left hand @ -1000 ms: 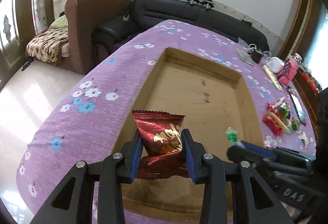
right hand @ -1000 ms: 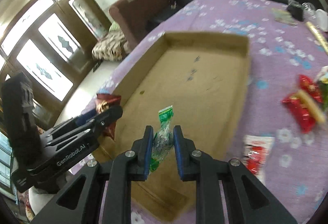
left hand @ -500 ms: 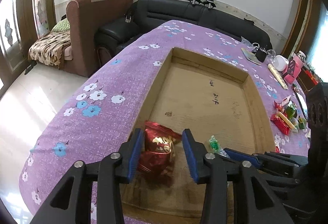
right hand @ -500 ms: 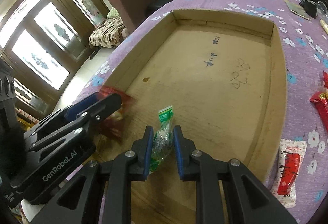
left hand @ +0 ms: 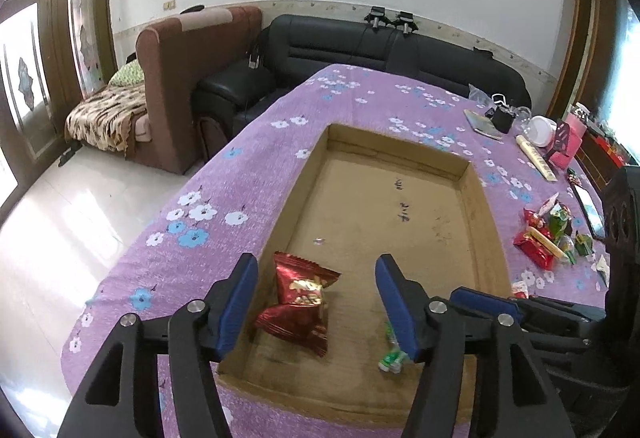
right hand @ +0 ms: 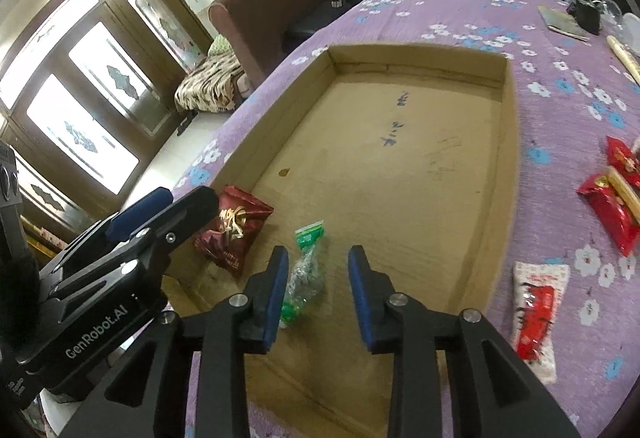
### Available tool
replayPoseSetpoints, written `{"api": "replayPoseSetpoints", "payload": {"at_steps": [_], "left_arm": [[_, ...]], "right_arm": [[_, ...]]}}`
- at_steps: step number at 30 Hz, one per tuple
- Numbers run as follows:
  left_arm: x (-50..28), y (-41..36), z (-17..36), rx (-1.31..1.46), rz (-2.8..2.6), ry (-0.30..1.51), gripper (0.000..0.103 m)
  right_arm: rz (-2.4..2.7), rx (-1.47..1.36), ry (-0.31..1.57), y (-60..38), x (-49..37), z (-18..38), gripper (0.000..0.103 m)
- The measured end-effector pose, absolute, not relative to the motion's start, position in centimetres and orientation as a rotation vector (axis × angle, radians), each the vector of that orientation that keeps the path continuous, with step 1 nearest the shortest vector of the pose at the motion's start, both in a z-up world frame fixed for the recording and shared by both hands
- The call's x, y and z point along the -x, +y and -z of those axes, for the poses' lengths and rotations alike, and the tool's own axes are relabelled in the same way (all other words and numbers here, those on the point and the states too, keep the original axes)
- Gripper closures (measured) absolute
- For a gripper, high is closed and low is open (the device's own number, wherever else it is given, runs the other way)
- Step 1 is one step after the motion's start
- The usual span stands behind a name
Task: Organize snacks
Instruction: 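Carry both packets over the cardboard box and open both tools to drop them, then move the right tool back to the snacks and approach the green bag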
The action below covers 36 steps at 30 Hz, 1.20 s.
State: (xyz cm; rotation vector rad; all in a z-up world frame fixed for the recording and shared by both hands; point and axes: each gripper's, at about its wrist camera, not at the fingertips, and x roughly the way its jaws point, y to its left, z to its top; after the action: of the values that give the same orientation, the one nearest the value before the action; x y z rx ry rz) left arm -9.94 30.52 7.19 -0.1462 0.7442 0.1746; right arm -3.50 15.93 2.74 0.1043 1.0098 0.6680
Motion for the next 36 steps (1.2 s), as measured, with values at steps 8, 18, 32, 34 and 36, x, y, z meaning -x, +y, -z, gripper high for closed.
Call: {"api": "replayPoseSetpoints", "payload": {"at_steps": [8,18,32,34,36], "left_arm": [[10.5,27.0,-8.1,0.107,-0.119,0.745,0.033],[10.8,21.8,-8.8,0.141,0.053,0.742,0.031],[9.2,12.9,-6.7,0.131,0.317,0.876,0.031],[9.0,12.3,-6.7,0.127,0.329,0.877,0.031],[8.8,11.9,-6.7,0.123,0.341,0.878,0.030]], "right_arm": [[-0.640,-0.201,0.946,10.5,4.4,-4.6,0.066],[-0.397,-0.355,0.884,-4.5,3.5,-4.7,0.064],[-0.245,-0.476,0.857,-14.1,3.3,-3.0,0.061],[-0.208,-0.490,0.822,-15.7,3.2,-3.7,0.060],[-0.169,-0.503,0.806,-17.5,3.1,-4.0,0.058]]}}
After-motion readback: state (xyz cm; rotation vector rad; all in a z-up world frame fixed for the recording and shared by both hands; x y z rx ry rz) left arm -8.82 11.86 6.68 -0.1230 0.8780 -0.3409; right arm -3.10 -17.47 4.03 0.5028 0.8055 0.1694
